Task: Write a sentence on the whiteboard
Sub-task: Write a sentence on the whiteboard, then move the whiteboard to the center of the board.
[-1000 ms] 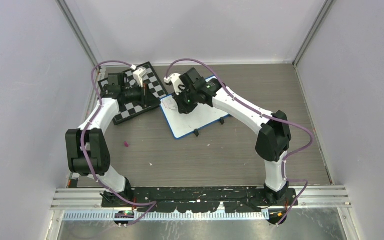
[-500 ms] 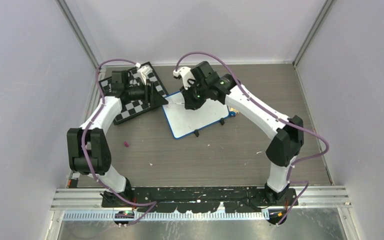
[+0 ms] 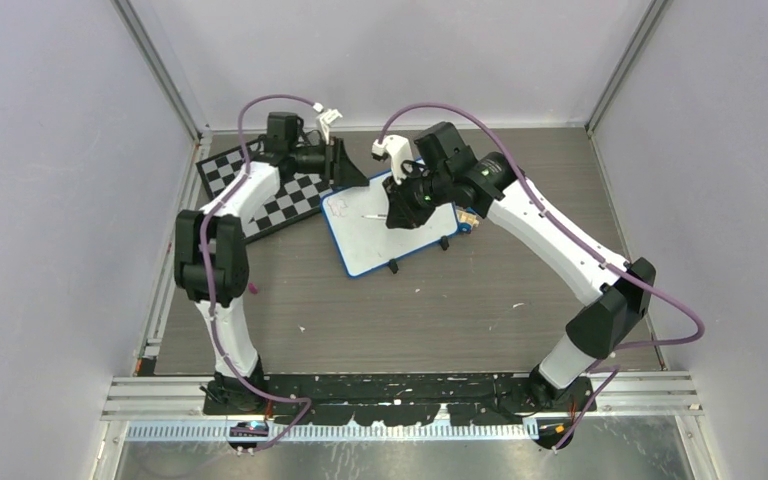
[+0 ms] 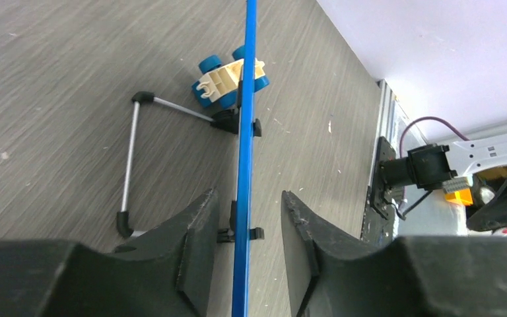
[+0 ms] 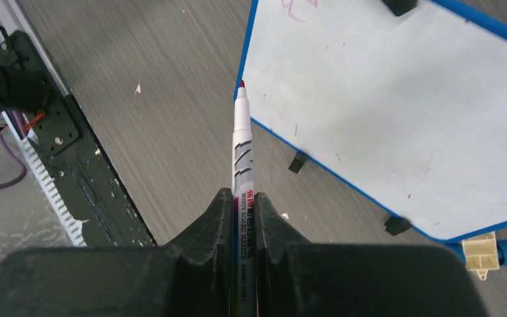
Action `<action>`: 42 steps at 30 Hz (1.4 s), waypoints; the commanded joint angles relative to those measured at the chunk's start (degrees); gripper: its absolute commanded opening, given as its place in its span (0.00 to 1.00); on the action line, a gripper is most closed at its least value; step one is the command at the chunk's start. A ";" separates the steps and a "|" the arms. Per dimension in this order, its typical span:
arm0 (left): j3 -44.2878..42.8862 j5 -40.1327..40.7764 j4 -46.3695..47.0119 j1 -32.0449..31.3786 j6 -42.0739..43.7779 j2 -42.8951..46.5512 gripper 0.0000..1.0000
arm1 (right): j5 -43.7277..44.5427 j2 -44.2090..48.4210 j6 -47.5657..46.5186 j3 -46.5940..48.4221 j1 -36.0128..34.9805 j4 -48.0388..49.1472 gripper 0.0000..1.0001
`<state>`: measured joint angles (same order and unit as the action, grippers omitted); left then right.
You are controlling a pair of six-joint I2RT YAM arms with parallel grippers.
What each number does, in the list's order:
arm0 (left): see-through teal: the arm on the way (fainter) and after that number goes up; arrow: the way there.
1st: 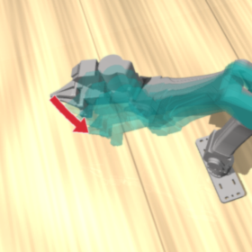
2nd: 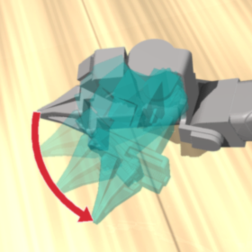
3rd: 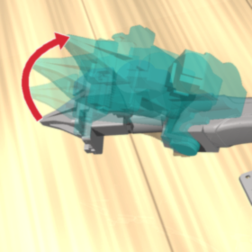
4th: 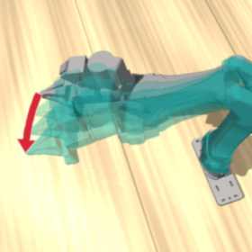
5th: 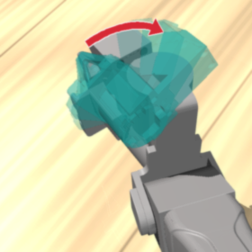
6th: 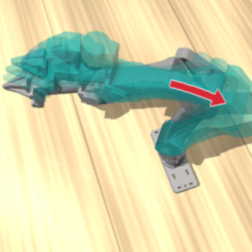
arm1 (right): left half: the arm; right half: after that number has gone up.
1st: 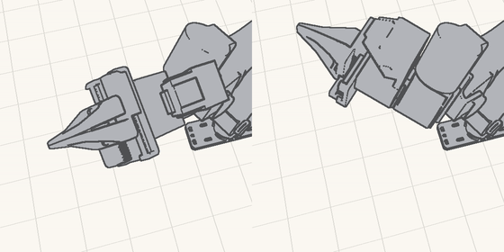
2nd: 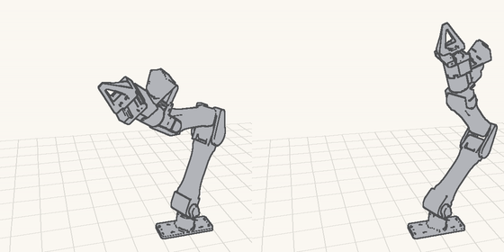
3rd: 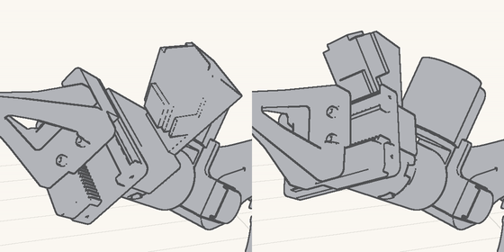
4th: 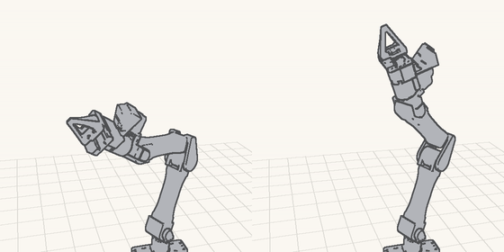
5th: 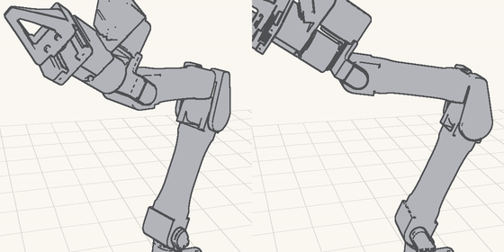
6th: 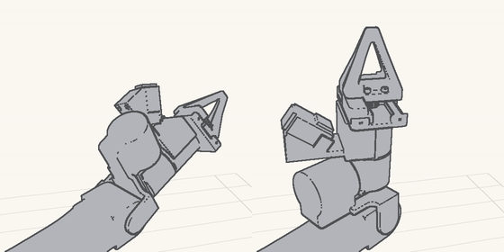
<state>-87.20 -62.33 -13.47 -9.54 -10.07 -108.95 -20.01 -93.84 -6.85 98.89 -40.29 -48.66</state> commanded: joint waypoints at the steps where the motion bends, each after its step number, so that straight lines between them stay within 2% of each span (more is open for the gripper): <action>1: -5.18 -4.42 1.91 -2.87 -2.55 -4.01 0.36 | -1.99 5.31 -0.53 -2.60 0.02 -1.54 0.00; 5: -6.54 -5.33 -0.03 -5.14 -1.33 -6.19 0.19 | -1.69 7.91 -0.57 -4.78 0.21 -2.05 0.00; 10: -8.50 -4.93 -7.59 -7.81 4.60 -7.18 0.06 | -1.41 9.77 -0.64 -6.69 0.39 -2.07 0.00; 16: -9.98 -2.25 -16.78 -10.83 12.51 -7.58 0.00 | -1.64 10.09 -0.47 -7.82 0.69 -2.03 0.00; 20: -9.81 -1.09 -18.76 -12.16 13.49 -8.07 0.00 | -1.70 10.08 -0.22 -8.27 0.78 -1.77 0.00; 21: -9.75 -0.22 -18.86 -12.51 13.33 -8.08 0.01 | -1.70 10.08 -0.16 -8.28 0.75 -1.76 0.00; 22: -9.81 0.38 -18.75 -12.74 13.07 -8.05 0.08 | -1.69 10.08 -0.10 -8.23 0.80 -1.72 0.00; 24: -10.59 1.37 -18.79 -12.73 12.19 -7.70 0.29 | -1.50 10.14 0.06 -8.47 0.76 -1.56 0.00; 25: -11.49 2.03 -19.14 -12.25 11.91 -7.00 0.35 | -1.21 10.29 0.27 -8.72 0.80 -1.31 0.00; 29: -13.69 3.12 -18.87 -8.92 9.19 -2.79 0.50 | 0.61 10.98 0.76 -10.28 0.82 0.54 0.00; 33: -11.59 3.73 -18.80 -4.25 8.09 3.40 0.56 | 4.06 11.35 1.34 -11.52 0.97 3.77 0.00; 37: -1.77 4.20 -16.21 -0.54 6.84 9.70 0.58 | 7.72 10.17 1.87 -13.28 0.97 9.70 0.00; 42: 10.00 3.70 -13.76 1.82 7.66 14.80 0.58 | 8.07 5.91 3.66 -12.21 0.71 13.29 0.00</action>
<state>-83.90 -57.82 -29.45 -7.62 -2.59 -96.31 -13.93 -85.67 -5.23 85.45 -39.62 -42.15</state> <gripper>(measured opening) 0.585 0.167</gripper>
